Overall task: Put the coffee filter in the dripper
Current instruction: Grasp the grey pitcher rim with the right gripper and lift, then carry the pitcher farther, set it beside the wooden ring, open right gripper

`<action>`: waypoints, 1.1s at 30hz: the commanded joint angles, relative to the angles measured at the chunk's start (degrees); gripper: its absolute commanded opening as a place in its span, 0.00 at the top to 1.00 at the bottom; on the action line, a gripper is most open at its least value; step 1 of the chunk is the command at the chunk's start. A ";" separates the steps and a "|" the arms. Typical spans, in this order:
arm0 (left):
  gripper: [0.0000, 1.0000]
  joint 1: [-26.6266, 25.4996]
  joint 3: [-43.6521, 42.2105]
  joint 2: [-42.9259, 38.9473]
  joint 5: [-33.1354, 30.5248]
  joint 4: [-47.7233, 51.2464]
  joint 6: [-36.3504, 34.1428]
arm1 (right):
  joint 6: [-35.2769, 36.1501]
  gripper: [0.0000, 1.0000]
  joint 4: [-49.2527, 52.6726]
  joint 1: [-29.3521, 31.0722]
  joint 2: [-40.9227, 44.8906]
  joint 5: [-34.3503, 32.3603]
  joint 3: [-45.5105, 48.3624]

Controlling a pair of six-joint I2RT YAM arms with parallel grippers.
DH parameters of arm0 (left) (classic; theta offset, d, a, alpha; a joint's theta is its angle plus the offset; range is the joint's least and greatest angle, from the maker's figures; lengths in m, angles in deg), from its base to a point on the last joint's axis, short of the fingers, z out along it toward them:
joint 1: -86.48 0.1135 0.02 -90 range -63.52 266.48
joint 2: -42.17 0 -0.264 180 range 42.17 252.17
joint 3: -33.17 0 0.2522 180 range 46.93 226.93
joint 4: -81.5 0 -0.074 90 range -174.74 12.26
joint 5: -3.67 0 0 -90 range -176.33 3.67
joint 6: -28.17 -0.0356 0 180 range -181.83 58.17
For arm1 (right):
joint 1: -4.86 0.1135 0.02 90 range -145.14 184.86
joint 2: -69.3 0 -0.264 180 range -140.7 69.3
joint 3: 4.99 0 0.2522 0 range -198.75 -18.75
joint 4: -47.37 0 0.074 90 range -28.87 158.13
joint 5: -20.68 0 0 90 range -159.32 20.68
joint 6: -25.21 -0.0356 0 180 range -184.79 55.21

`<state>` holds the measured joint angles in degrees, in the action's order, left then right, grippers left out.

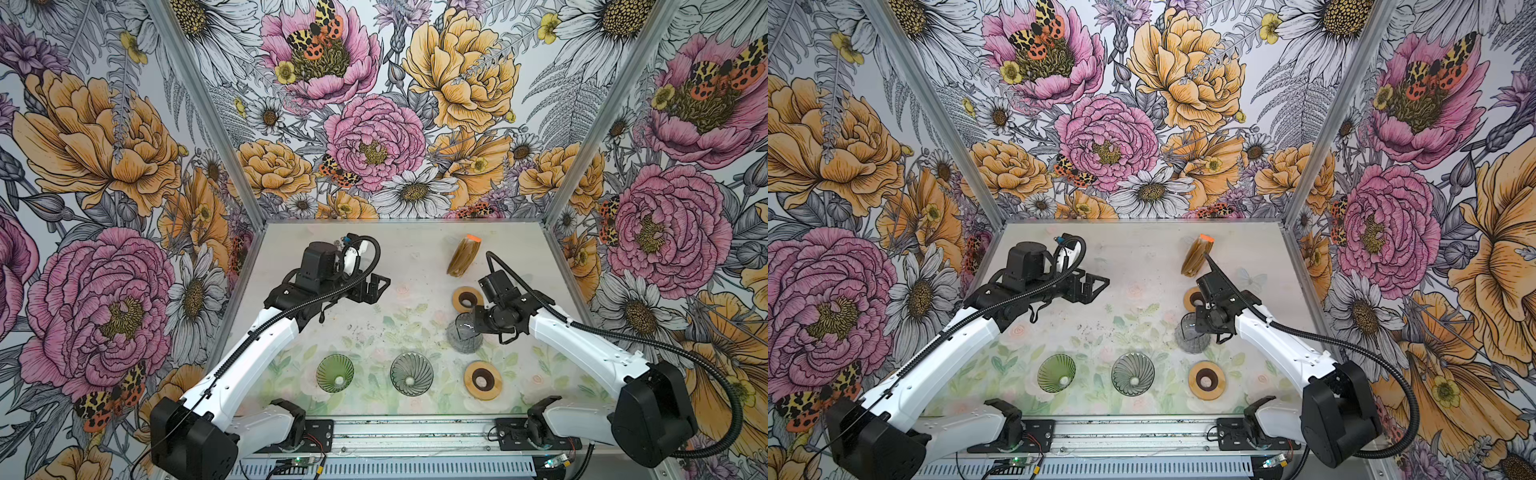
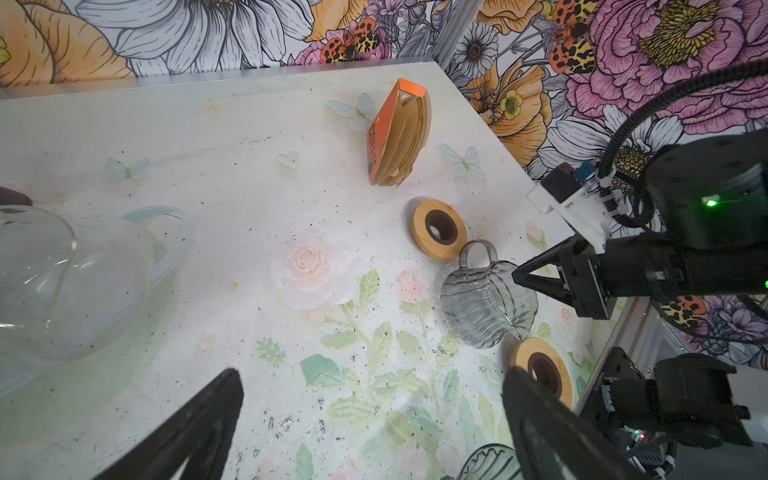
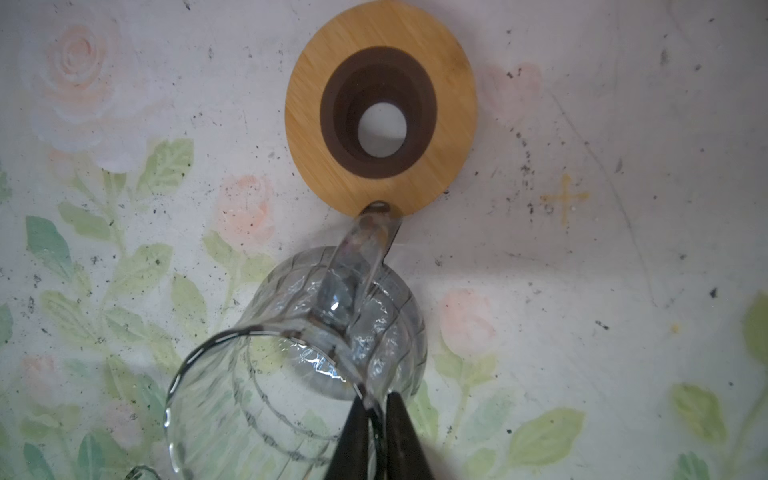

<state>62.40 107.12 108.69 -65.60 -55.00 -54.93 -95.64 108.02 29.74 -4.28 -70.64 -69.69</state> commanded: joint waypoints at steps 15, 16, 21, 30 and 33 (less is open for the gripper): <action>0.01 0.26 -0.95 -1.52 0.71 -1.65 -0.57 | -0.53 0.89 -4.00 3.41 -7.65 -3.03 -8.04; 0.01 0.25 -0.94 -1.45 0.71 -1.61 -0.59 | -0.42 0.90 -4.08 3.51 -8.18 -3.07 -8.65; 0.01 0.27 -0.96 -1.34 0.42 -1.64 -0.32 | 0.15 0.90 -4.26 3.94 -10.95 -3.12 -11.40; 0.01 0.52 -0.79 -1.12 0.53 -1.63 -0.15 | 1.28 0.90 -4.35 4.59 -15.30 -3.14 -15.30; 0.01 0.53 -0.77 -1.00 0.67 -1.61 -0.16 | 1.72 0.90 -4.40 4.81 -16.76 -2.95 -16.41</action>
<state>62.40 106.48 108.28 -65.62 -55.05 -54.80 -94.94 105.16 34.11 -20.15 -72.72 -83.46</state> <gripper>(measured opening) 0.988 0.103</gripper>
